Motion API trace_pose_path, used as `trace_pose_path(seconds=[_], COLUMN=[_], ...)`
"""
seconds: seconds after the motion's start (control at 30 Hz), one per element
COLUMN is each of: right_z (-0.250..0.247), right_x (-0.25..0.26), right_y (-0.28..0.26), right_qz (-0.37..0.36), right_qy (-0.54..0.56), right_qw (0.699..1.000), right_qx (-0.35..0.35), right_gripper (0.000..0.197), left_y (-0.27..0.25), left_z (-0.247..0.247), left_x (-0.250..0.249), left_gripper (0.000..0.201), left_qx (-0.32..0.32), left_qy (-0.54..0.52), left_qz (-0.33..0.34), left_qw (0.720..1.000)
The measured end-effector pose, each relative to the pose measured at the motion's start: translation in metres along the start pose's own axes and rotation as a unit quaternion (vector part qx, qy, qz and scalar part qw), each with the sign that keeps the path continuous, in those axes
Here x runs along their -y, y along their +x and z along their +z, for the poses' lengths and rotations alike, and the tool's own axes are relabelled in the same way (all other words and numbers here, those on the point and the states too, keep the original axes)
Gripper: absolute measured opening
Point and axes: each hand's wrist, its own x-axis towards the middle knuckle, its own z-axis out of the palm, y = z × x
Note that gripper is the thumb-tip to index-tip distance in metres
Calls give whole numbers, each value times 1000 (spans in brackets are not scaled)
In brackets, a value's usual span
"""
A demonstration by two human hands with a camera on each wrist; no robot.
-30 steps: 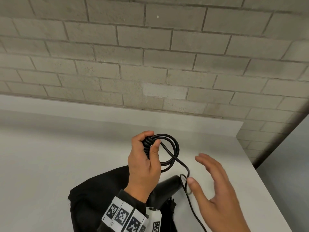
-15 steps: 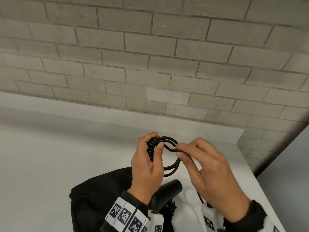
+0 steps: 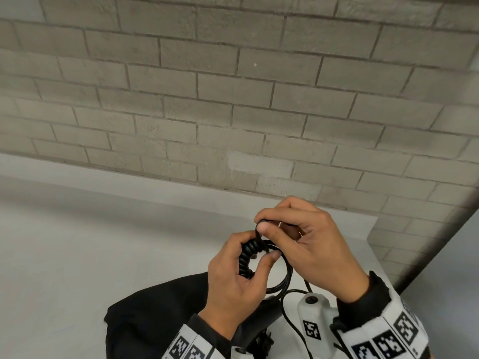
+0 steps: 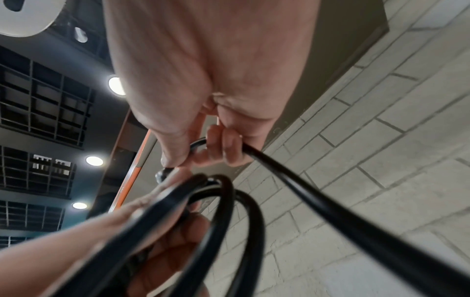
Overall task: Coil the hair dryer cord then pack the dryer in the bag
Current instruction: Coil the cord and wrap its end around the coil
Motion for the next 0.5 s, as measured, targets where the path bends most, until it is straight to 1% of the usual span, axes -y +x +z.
trace_pose_path(seconds=[0.13,0.27,0.4,0.5], right_z=[0,1,5,11], right_x=[-6,-19,-30,-35], right_y=[1,2,-3,-9], right_qz=[34,81,153,184], right_qy=[16,57,144,193], right_qw=[999,995,977,963], right_qx=[-9,-25,-35,-42], right_gripper=[7,7,6,6], left_y=[-2,-3,-1,-2], left_z=[2,1,0,0], left_x=[-2,-6,-7,-8], left_gripper=[26,22,20,21], left_qx=[4,4,7,6], left_qy=[-2,7,7,12], left_qz=[3,8,16,10], left_qw=[1000,1000,1000,1000])
